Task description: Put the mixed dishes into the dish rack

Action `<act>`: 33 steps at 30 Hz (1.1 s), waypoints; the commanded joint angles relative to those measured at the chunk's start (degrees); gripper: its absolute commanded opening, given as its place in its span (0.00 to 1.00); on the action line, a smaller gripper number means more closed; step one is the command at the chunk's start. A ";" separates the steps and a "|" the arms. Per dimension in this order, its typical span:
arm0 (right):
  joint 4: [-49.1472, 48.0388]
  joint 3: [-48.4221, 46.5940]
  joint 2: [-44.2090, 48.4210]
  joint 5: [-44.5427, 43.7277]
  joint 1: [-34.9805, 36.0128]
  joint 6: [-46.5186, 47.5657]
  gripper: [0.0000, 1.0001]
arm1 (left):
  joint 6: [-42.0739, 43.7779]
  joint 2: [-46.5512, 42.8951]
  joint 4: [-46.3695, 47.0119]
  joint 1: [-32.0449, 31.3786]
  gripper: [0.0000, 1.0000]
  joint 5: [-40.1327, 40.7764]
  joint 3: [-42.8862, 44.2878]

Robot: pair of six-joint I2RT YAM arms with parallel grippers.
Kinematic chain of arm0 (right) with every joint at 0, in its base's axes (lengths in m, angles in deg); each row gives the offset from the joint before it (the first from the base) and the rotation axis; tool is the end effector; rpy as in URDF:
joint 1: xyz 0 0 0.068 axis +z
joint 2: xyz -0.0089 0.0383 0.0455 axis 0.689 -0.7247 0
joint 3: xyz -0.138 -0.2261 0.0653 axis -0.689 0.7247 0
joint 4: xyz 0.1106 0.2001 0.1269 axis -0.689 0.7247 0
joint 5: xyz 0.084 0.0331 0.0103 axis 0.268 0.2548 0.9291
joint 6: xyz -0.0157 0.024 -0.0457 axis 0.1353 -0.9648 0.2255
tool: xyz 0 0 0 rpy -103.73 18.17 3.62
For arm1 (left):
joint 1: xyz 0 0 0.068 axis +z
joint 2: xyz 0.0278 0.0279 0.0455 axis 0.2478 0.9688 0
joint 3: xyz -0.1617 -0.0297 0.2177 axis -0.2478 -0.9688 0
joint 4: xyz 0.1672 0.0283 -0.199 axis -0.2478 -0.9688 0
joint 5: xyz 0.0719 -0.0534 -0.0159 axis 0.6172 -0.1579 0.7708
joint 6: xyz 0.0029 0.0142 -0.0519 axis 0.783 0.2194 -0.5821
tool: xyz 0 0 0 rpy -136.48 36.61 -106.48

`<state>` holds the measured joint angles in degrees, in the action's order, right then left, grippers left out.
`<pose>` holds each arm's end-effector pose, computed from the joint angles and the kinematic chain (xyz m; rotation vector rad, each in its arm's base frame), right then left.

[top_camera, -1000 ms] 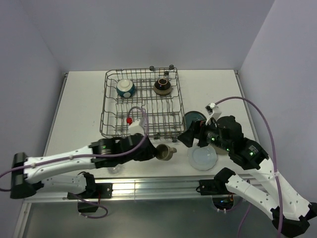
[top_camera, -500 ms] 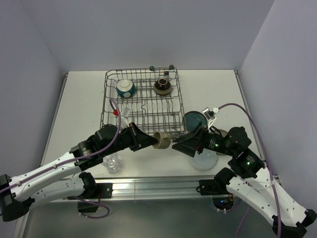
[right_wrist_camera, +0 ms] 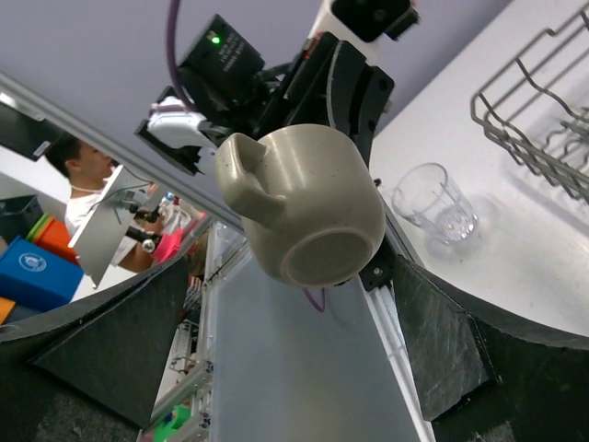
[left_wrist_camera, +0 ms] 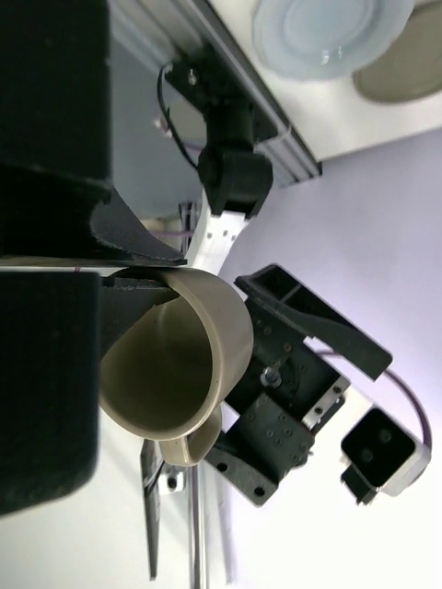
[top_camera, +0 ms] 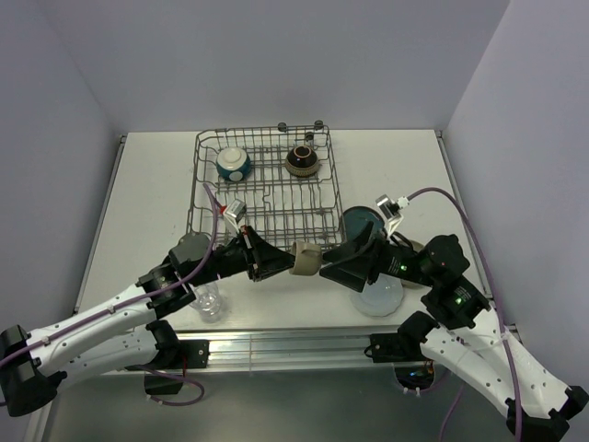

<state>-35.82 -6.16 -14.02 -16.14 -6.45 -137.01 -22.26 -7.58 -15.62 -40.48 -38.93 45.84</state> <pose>0.0853 0.0910 0.3459 -0.4330 1.6694 1.6145 0.1099 -0.1719 0.3122 -0.2563 2.0373 -1.9412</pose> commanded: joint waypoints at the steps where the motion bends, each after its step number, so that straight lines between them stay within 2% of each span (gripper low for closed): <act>1: -7.86 0.45 -0.75 2.92 0.08 -2.09 0.99 | -3.97 -0.26 10.79 0.25 0.00 -3.25 0.13; 7: -11.82 1.16 -2.95 3.11 0.16 -3.50 0.96 | -6.60 1.32 16.66 0.25 0.00 -4.75 -1.27; 14: -16.04 1.07 -4.71 3.72 0.16 -5.87 0.91 | -6.17 1.76 15.63 0.25 0.00 -4.31 -1.10; 17: -16.04 0.72 -5.41 3.37 0.34 -5.96 0.82 | -5.99 1.67 15.45 0.25 0.00 -3.96 -1.10; 18: -16.30 0.80 -5.59 3.37 0.43 -6.31 0.76 | -6.08 1.85 15.80 0.42 0.00 -4.22 -1.18; 23: -17.88 1.51 -6.99 3.19 0.78 -6.75 0.66 | -6.43 2.64 17.03 0.69 0.00 -4.66 -1.27; 27: -20.25 1.60 -8.83 3.37 0.96 -7.36 0.47 | -7.22 3.69 19.05 1.04 0.00 -5.63 -1.89; 28: -20.52 1.33 -9.19 3.45 1.04 -7.28 0.39 | -7.57 3.78 19.66 1.30 0.01 -6.15 -2.24; 29: -20.35 1.16 -9.45 3.19 1.04 -7.01 0.12 | -8.44 3.87 20.28 1.56 0.05 -6.50 -3.20; 30: -19.74 0.46 -10.15 2.50 1.04 -6.75 0.00 | -8.63 3.61 20.72 2.18 0.13 -6.77 -3.73; 31: -19.03 -0.07 -10.42 2.05 1.04 -6.31 0.00 | -8.71 3.17 20.03 2.62 0.43 -6.68 -4.26; 32: -18.16 -0.51 -10.77 1.53 1.13 -5.18 0.00 | -8.63 1.69 18.71 3.23 0.58 -6.51 -4.78; 33: -16.58 -1.38 -11.30 0.22 1.04 -4.56 0.00 | -7.93 0.71 16.79 4.54 0.68 -6.16 -5.40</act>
<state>-51.93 -5.22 -23.96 -14.52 -5.99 -143.05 -29.43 -4.80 -0.46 -37.77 -44.09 41.58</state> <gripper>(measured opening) 0.687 0.598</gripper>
